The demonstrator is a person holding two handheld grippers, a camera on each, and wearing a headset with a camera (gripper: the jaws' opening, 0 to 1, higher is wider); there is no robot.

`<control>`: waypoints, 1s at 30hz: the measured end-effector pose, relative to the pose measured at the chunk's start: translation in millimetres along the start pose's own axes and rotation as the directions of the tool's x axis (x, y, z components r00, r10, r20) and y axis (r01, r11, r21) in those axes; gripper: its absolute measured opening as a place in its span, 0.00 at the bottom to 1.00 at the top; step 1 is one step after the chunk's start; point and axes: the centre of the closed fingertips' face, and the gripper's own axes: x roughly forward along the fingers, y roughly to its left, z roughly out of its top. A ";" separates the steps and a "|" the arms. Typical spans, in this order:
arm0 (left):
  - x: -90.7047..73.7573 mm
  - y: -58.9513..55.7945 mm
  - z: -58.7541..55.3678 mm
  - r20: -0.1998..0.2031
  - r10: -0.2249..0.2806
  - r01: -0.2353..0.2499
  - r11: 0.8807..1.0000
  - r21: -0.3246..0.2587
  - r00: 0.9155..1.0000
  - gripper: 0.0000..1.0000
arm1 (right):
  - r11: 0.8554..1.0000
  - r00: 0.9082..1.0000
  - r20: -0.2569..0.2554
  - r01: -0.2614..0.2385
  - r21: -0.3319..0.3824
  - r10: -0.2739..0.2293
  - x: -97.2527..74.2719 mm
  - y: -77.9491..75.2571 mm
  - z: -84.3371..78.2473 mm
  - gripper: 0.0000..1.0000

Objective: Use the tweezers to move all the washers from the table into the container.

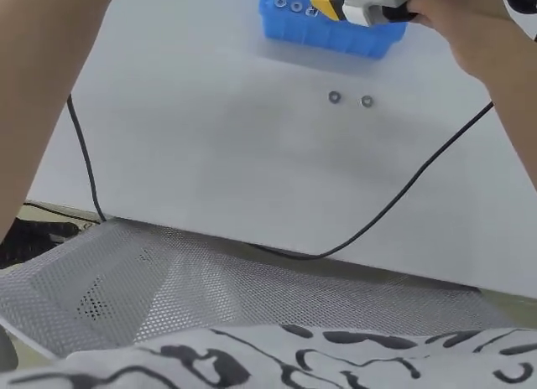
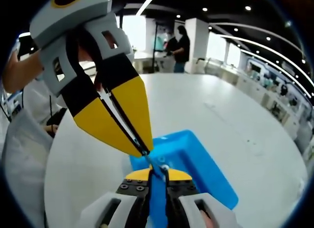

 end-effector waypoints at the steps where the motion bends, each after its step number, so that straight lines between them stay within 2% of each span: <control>1: -2.3 -1.8 2.6 0.003 0.002 -0.002 1.000 0.005 1.000 0.00 | 1.000 1.000 0.006 0.009 -0.005 -0.009 -3.8 0.7 2.9 0.06; 4: -16.2 -11.3 14.9 0.013 0.013 -0.014 1.000 0.017 1.000 0.00 | 1.000 1.000 0.019 0.026 -0.010 -0.025 -11.2 2.3 6.6 0.07; 9: -23.5 -16.0 22.2 0.033 0.027 -0.028 0.999 0.027 0.999 0.00 | 0.998 0.997 0.036 0.061 -0.008 -0.061 -29.3 6.2 12.9 0.07; 13: -37.0 -28.3 33.8 0.053 0.038 -0.040 0.999 0.037 0.998 0.00 | 0.998 0.997 0.053 0.063 0.004 -0.064 -39.0 13.8 16.2 0.08; 15: -32.8 -27.9 32.5 0.057 0.041 -0.043 0.998 0.039 0.998 0.00 | 0.997 0.996 0.052 0.074 -0.013 -0.073 -43.0 17.3 17.0 0.08; 22: -54.0 -49.6 44.1 0.063 0.036 -0.040 0.998 0.057 0.997 0.00 | 0.995 0.994 0.066 0.090 -0.034 -0.088 -55.6 34.2 21.8 0.08; 23: -51.5 -46.3 45.1 0.062 0.029 -0.033 0.998 0.060 0.998 0.00 | 0.996 0.994 0.066 0.085 -0.038 -0.082 -56.4 39.0 21.1 0.08; 30: -56.8 -63.9 41.9 0.051 0.000 -0.004 0.997 0.075 0.999 0.00 | 0.994 0.993 0.060 0.105 -0.042 -0.102 -64.5 57.7 12.7 0.09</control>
